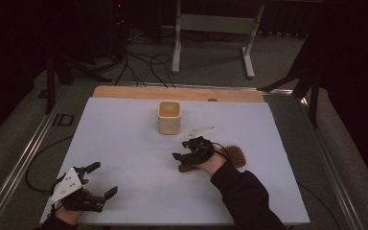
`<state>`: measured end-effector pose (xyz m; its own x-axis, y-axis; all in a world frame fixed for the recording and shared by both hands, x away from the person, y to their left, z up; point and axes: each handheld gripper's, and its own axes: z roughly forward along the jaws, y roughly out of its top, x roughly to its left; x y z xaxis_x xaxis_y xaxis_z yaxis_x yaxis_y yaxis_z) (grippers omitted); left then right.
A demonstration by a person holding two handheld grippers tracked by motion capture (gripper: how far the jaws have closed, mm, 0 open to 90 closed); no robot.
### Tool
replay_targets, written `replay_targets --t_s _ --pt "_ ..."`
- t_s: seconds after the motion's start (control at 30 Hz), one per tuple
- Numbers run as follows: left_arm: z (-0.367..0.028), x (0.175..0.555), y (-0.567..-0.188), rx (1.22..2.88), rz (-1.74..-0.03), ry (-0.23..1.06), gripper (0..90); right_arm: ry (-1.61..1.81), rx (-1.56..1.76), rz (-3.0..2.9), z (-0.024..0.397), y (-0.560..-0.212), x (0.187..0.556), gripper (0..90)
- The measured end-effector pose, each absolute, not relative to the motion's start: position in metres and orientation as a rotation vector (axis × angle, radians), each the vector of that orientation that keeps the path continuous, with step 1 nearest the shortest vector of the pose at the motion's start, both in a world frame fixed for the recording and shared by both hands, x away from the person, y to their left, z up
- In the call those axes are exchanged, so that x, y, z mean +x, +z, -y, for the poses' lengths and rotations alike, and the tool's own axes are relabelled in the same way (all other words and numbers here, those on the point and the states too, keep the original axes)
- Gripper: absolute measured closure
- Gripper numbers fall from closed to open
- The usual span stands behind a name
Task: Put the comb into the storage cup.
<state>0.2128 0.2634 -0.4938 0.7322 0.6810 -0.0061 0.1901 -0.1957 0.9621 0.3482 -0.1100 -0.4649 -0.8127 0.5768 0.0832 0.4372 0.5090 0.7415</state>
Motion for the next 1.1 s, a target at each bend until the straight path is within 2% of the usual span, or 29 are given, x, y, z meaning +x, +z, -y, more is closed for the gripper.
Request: replay_targets --t_s 0.33,0.77,0.83,1.1 --pt "-0.263 0.213 -0.494 1.749 -0.691 0.513 0.1 1.087 0.951 -2.586 0.108 -0.471 0.352 63.2" --pt "-0.263 0.213 -0.494 1.749 -0.691 0.511 0.1 0.988 0.980 -2.640 0.104 -0.480 0.352 82.1" --pt "-0.263 0.213 -0.494 1.748 -0.691 0.510 0.1 0.955 0.979 -2.660 0.104 -0.483 0.353 89.7" --pt "-0.263 0.213 -0.494 1.750 -0.689 0.508 0.1 0.879 0.993 -2.692 0.103 -0.492 0.352 90.0"
